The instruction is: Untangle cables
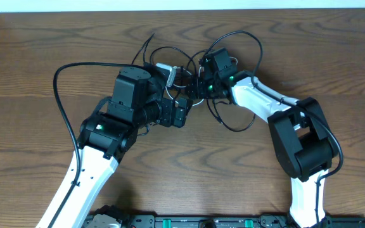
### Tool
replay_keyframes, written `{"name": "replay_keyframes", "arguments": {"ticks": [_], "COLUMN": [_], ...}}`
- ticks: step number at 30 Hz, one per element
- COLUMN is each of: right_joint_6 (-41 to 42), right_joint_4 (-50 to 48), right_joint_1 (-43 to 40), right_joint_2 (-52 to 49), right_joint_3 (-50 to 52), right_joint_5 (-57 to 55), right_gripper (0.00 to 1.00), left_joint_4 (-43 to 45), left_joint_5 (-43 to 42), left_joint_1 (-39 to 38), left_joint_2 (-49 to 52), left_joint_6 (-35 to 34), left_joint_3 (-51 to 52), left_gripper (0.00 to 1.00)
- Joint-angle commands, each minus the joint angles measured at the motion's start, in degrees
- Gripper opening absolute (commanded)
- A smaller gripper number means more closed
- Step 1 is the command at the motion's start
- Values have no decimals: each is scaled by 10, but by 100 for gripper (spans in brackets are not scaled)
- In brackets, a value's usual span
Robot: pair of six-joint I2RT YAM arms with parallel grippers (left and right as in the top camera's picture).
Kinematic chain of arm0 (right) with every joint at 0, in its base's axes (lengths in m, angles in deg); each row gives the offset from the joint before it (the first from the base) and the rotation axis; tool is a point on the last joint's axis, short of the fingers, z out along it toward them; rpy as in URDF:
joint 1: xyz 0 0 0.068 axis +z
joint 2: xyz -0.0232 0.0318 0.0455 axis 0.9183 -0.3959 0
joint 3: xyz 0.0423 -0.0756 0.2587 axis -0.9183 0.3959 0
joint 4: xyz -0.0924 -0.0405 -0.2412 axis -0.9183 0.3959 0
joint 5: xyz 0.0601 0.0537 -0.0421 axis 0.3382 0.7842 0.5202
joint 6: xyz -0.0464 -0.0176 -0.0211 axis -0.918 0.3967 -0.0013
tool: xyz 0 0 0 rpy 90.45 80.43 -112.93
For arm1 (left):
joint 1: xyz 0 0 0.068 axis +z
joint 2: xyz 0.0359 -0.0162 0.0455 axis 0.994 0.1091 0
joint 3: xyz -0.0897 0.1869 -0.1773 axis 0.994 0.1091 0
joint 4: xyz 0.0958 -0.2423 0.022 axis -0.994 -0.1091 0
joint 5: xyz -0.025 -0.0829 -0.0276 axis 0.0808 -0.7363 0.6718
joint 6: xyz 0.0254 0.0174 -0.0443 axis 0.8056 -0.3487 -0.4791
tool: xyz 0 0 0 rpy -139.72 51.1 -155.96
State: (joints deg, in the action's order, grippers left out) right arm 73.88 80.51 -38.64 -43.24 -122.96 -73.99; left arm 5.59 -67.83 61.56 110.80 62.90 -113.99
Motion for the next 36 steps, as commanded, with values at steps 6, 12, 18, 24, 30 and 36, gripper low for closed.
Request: {"name": "replay_keyframes", "arguments": {"ticks": [6,12,18,24,30,36], "right_joint_6": [0,0,0,0,-53,-121], "right_joint_4": [21,35,3,17,102,173], "right_joint_1": [6,5,6,6,6,5], "right_joint_2": [-12,-12,-12,-12,5,117], "right_joint_3": [10,10,10,10,10,10], "right_joint_5": [-38,-52,-83,-81,-38,-38], "right_gripper": [60,44,27,1,1,1], "left_joint_4": [-10,-10,-10,-11,-16,-17], "left_joint_5": [-7,-7,-7,-7,-7,-7], "left_joint_1": [2,2,2,2,2,2], "left_joint_2": [2,2,2,2,2,2], "left_joint_6": [-3,-3,-4,-5,-5,-5], "left_joint_3": [-6,-6,-6,-6,-6,-6], "left_gripper": [98,98,98,98,98,98]}}
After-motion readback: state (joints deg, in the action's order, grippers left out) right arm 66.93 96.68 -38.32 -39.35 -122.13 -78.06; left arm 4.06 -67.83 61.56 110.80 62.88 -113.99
